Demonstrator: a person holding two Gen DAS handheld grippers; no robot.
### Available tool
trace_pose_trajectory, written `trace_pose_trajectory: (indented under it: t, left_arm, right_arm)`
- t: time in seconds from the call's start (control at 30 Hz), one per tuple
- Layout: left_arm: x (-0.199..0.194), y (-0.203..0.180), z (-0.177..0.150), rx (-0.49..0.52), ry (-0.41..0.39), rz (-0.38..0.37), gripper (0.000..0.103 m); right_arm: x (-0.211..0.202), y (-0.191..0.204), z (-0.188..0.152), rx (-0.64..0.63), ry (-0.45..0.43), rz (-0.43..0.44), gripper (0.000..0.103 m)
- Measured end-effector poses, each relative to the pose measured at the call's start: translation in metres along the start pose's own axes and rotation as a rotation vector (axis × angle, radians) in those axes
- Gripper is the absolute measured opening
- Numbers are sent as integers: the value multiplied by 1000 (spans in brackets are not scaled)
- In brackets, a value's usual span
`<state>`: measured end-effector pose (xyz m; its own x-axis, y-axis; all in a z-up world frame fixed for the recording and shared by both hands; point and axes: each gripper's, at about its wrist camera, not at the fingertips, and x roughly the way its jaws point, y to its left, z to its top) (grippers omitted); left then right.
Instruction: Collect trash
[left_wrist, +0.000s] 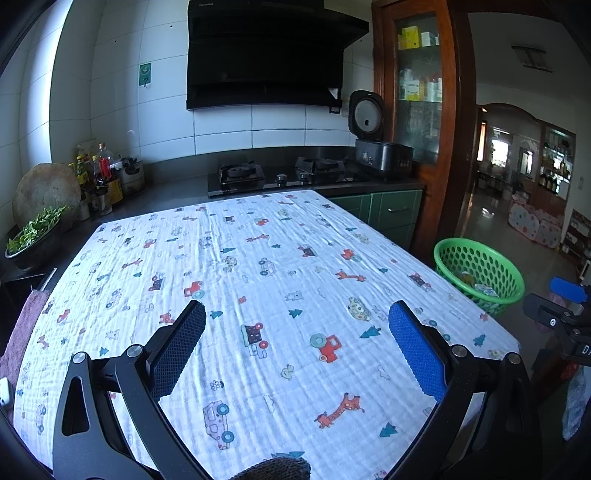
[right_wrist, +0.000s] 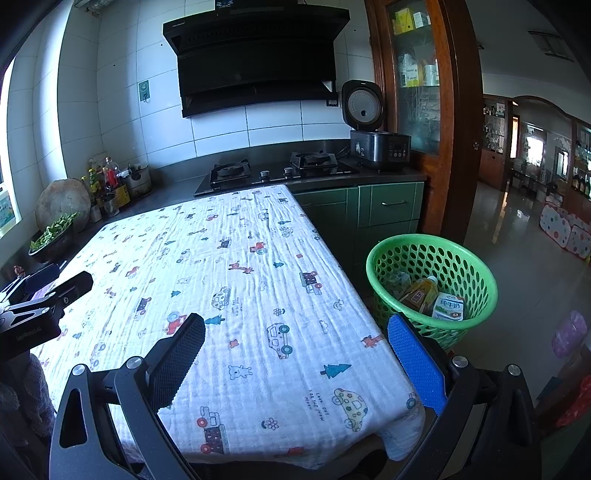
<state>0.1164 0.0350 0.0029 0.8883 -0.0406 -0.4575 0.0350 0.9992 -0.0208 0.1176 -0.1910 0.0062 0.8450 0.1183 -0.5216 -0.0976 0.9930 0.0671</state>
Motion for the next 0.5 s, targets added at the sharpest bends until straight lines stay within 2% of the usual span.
trace_pose_trajectory:
  t: [0.5]
  left_arm:
    - [2, 2, 1, 0, 13, 16, 98]
  right_arm:
    - [1, 0, -1, -4, 1, 10, 96]
